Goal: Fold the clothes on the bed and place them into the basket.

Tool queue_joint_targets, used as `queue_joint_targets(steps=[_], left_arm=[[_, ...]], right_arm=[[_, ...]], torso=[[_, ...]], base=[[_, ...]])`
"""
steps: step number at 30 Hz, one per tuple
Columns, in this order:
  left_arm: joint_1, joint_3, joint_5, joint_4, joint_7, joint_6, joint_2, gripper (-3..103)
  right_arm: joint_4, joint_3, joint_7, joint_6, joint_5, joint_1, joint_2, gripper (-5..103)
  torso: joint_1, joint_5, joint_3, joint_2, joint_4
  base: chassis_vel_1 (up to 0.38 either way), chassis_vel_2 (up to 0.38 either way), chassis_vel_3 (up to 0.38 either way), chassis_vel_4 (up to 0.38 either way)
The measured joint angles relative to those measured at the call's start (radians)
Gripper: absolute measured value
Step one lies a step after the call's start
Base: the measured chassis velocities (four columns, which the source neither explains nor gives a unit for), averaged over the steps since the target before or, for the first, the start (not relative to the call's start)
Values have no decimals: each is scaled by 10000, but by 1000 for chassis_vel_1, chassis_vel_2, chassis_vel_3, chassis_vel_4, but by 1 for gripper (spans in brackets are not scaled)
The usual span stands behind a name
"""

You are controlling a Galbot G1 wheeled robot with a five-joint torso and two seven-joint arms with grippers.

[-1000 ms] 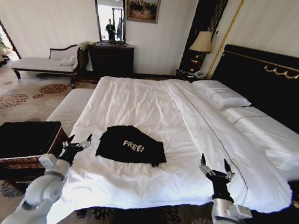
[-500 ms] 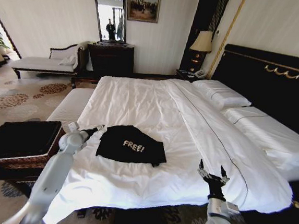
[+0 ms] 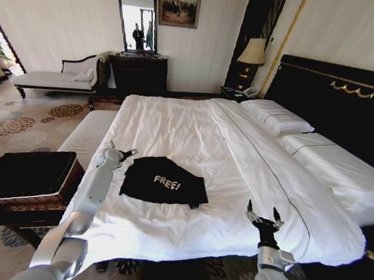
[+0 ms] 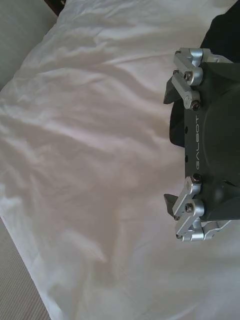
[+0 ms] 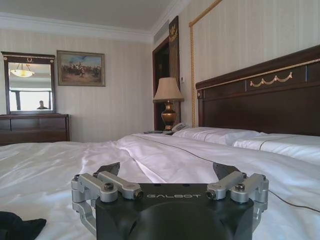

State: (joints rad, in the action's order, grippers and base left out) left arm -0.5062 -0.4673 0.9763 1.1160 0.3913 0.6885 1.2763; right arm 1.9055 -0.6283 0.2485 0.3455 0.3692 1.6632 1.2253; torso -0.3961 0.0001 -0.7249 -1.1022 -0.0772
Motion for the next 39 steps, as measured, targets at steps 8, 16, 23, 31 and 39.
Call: queue_joint_targets(steps=[8,16,23,31,39], left_arm=[[-129,-363,-222,-599,-674,-677,476,100],[67,-480,-615,-1166,-1023,-1108,1041,103],[313,-485,-999,-1546,-1450,-1522,1144,84],[371,-427,-1036,-1691,-1496,-1464,1095,56],[249,-402,-921,-1587,-1349,-1201,1042,28]], right_arm=[[-65,176,-1,7,-45,-99,105,100],[-124,262,-4,15,-136,-107,181,100],[-134,272,-6,31,-141,-112,180,100],[-180,336,-6,49,-141,-152,195,100],[-242,417,4,43,-261,-180,267,100]], torso=[[0,0,1,0,-6],[0,-1,0,0,-9],[0,0,0,0,-6],[0,-2,1,0,-7],[0,-2,1,0,-7]], base=[[0,0,0,0],[0,0,0,0],[0,0,0,0],[0,0,0,0],[0,0,0,0]])
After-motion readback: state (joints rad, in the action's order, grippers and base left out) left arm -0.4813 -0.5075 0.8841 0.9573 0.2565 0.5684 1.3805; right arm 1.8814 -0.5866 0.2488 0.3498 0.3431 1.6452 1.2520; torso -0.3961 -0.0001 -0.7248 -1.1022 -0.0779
